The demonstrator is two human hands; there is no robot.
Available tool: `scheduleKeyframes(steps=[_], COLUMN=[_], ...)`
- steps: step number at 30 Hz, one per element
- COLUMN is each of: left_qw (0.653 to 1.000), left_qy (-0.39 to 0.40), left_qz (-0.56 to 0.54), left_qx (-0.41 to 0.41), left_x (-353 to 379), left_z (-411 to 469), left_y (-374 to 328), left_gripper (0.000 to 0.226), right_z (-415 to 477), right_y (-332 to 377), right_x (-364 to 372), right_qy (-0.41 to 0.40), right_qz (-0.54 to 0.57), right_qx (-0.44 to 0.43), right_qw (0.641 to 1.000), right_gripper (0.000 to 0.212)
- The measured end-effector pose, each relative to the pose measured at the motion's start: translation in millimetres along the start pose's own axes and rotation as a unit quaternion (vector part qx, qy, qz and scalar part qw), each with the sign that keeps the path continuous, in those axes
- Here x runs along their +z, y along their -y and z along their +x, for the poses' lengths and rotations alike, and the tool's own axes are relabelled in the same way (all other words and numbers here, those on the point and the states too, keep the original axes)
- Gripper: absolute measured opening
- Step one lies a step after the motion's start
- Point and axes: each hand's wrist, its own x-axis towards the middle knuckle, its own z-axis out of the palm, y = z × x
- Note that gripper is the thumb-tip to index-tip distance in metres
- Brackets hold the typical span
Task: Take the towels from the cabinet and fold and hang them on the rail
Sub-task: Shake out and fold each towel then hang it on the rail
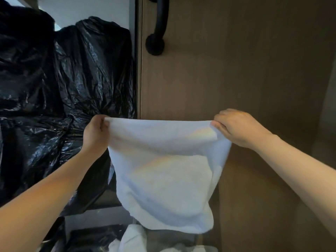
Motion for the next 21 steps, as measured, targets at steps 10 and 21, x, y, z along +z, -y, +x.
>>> scheduleKeyframes(steps=[10, 21], left_qw=[1.000, 1.000], left_qy=[0.013, 0.030], left_qz=[0.005, -0.009], left_qx=[-0.011, 0.004], left_x=[3, 1], left_z=[-11, -28], left_y=[0, 1], left_gripper=[0.029, 0.026], right_z=[-6, -28], right_y=[6, 7], right_x=[0, 22], right_qy=[0.060, 0.066], right_qz=[0.020, 0.026], right_qx=[0.045, 0.070], right_qw=[0.997, 0.995], right_gripper=[0.026, 0.022])
